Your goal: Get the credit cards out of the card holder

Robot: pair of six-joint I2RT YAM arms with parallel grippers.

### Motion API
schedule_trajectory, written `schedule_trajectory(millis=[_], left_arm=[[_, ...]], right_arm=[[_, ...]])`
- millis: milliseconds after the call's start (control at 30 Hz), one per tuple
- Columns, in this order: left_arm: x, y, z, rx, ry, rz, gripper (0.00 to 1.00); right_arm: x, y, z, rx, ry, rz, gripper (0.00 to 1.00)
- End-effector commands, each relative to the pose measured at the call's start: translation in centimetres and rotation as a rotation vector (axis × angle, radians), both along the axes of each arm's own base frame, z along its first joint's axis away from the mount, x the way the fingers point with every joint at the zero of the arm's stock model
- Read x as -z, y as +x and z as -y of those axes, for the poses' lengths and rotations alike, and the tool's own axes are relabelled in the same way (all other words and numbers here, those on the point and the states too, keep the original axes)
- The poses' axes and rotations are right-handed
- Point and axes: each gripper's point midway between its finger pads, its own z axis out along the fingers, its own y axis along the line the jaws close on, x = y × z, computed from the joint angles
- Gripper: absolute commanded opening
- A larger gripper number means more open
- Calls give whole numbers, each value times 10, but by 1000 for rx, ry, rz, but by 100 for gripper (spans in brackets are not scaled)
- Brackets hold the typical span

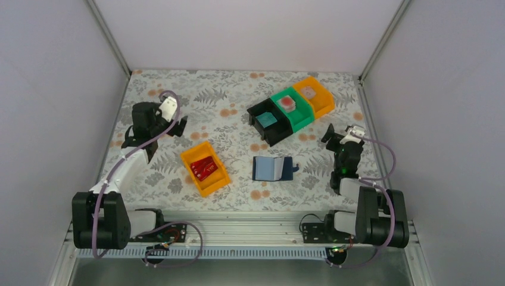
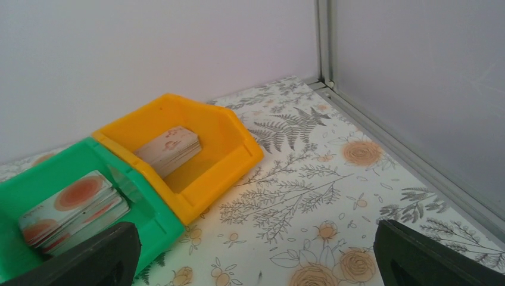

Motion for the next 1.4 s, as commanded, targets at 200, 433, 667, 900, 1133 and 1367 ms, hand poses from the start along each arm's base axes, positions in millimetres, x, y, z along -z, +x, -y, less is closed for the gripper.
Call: schedule_trajectory(millis=[200,433,667,900,1133,1367], left_arm=[[-30,47,-34,-46,125,-85,100],[-28,44,-34,-55,-76,31,100],[21,13,-43,-170,-201,185,100],[39,-18,-39,-165,-234,335,100],[43,-48,-25,-141,-198,498,100],[65,-10,-44,-292,-201,349,100]], right_arm=[[-24,2,-6,-45,-41,118,99],[-28,5,-14,-96,-59,141,99],[-28,10,-18,-123,-92,151,99],[-20,20,-38,-223,-135,143,99],[-8,31,-55,-301,-177,106,99],[-6,35,-58,-323,-179,94,99]])
